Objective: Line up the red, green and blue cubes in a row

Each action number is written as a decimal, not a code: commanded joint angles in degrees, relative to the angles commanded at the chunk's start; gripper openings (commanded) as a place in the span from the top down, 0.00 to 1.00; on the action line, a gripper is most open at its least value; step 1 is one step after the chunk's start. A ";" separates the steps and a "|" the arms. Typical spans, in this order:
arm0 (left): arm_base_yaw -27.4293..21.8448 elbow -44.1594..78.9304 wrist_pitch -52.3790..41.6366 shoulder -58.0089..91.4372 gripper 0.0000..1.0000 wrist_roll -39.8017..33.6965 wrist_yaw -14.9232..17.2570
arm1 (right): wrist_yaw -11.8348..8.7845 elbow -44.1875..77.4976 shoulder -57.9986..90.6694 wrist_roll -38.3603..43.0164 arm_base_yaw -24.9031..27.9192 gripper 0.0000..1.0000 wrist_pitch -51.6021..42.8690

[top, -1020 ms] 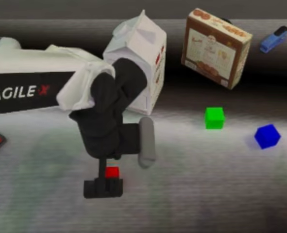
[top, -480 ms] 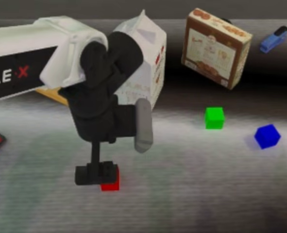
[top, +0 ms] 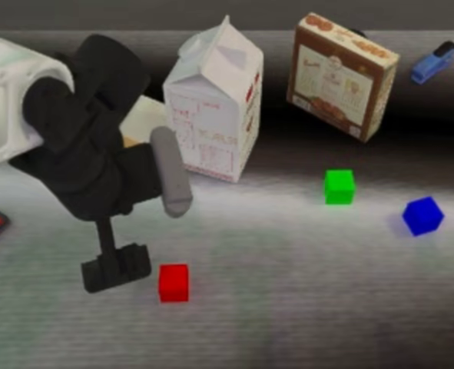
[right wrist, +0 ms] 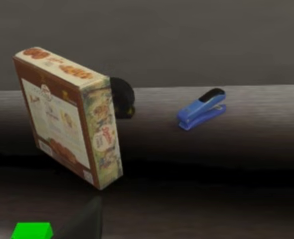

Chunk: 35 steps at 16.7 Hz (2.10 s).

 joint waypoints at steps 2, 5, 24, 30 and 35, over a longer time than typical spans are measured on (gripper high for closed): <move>3.47 -5.99 4.10 -7.91 0.00 -3.46 -0.33 | 0.08 9.02 9.99 1.82 1.79 0.00 -5.61; 9.28 -16.89 11.22 -21.74 0.00 -9.86 -0.81 | 0.22 24.26 28.63 4.86 4.83 0.00 -15.39; 31.31 -64.36 52.74 -89.38 0.00 -46.33 -0.70 | 0.39 97.07 114.74 19.54 19.95 0.00 -61.61; 31.36 -64.47 52.95 -89.63 0.00 -46.50 -0.70 | 0.37 96.97 114.88 19.50 19.72 0.00 -61.43; 31.36 -64.47 52.95 -89.63 0.00 -46.50 -0.70 | 0.41 90.65 117.18 19.55 19.93 0.00 -52.52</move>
